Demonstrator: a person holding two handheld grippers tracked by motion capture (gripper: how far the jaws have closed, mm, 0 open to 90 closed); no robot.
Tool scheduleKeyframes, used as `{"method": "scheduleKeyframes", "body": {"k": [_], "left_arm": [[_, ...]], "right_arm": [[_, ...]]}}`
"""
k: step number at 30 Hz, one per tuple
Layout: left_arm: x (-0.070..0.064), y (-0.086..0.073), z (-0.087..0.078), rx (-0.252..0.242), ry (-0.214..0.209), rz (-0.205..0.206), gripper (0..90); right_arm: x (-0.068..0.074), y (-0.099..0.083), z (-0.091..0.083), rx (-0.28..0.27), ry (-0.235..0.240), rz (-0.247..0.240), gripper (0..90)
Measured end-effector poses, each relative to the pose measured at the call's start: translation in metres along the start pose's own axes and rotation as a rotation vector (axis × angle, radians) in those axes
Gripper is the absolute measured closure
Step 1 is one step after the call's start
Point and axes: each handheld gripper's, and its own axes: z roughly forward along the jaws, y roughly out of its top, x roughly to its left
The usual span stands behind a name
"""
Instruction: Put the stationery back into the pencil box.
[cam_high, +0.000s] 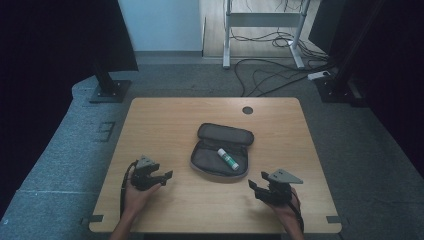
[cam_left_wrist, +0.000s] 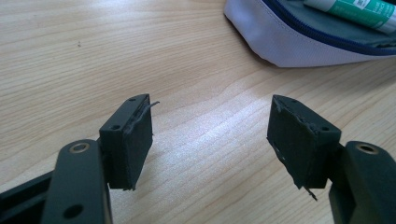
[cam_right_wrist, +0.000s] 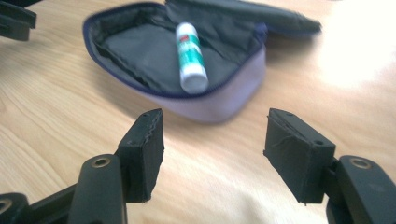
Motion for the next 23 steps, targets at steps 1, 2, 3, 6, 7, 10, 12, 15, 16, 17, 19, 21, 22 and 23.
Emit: {"method": "scheduleKeyframes", "body": {"k": [1, 2, 3, 6, 7, 10, 12, 15, 16, 17, 19, 21, 22, 23], "left_arm": [[0.0, 0.0, 0.0, 0.001, 0.001, 0.0, 31.3], [0.0, 0.0, 0.0, 0.002, 0.001, 0.001, 31.3], [0.0, 0.0, 0.001, 0.003, 0.0, -0.001, 31.2], [0.001, -0.001, 0.001, 0.005, -0.001, 0.0, 31.2], [0.001, -0.001, 0.001, 0.005, -0.001, -0.002, 31.2], [0.001, -0.001, 0.001, 0.01, -0.001, -0.003, 31.2], [0.001, -0.001, 0.001, 0.014, -0.001, 0.0, 31.2], [0.001, -0.001, 0.002, 0.013, -0.002, -0.002, 31.2], [0.001, -0.001, 0.001, 0.013, -0.001, -0.002, 31.2], [0.001, -0.001, 0.001, 0.013, -0.001, -0.001, 31.2], [0.0, -0.001, 0.001, 0.01, 0.0, -0.001, 31.2], [0.0, -0.001, 0.001, 0.009, -0.001, 0.001, 31.1], [0.0, -0.001, 0.001, 0.009, -0.002, 0.001, 31.1], [0.0, -0.001, 0.001, 0.009, -0.002, 0.001, 31.0]], "right_arm": [[-0.002, -0.003, -0.001, 0.004, -0.004, 0.004, 36.7], [-0.004, -0.007, -0.003, 0.01, -0.008, 0.006, 36.6], [-0.005, -0.009, -0.003, 0.016, -0.015, 0.008, 36.5], [-0.009, -0.016, -0.005, 0.032, -0.029, 0.014, 36.6], [-0.011, -0.019, -0.005, 0.035, -0.032, 0.018, 36.6], [-0.016, -0.023, -0.006, 0.043, -0.042, 0.031, 36.7], [-0.019, -0.024, -0.005, 0.044, -0.045, 0.039, 36.6], [-0.02, -0.026, -0.002, 0.06, -0.053, 0.028, 36.2], [-0.02, -0.026, -0.001, 0.068, -0.057, 0.021, 36.1], [-0.02, -0.027, 0.0, 0.071, -0.058, 0.018, 36.1], [-0.019, -0.027, 0.001, 0.074, -0.059, 0.015, 36.0], [-0.019, -0.027, 0.001, 0.074, -0.059, 0.013, 36.0], [-0.019, -0.027, 0.001, 0.074, -0.06, 0.014, 36.0], [-0.019, -0.027, 0.001, 0.074, -0.06, 0.015, 36.1]]}}
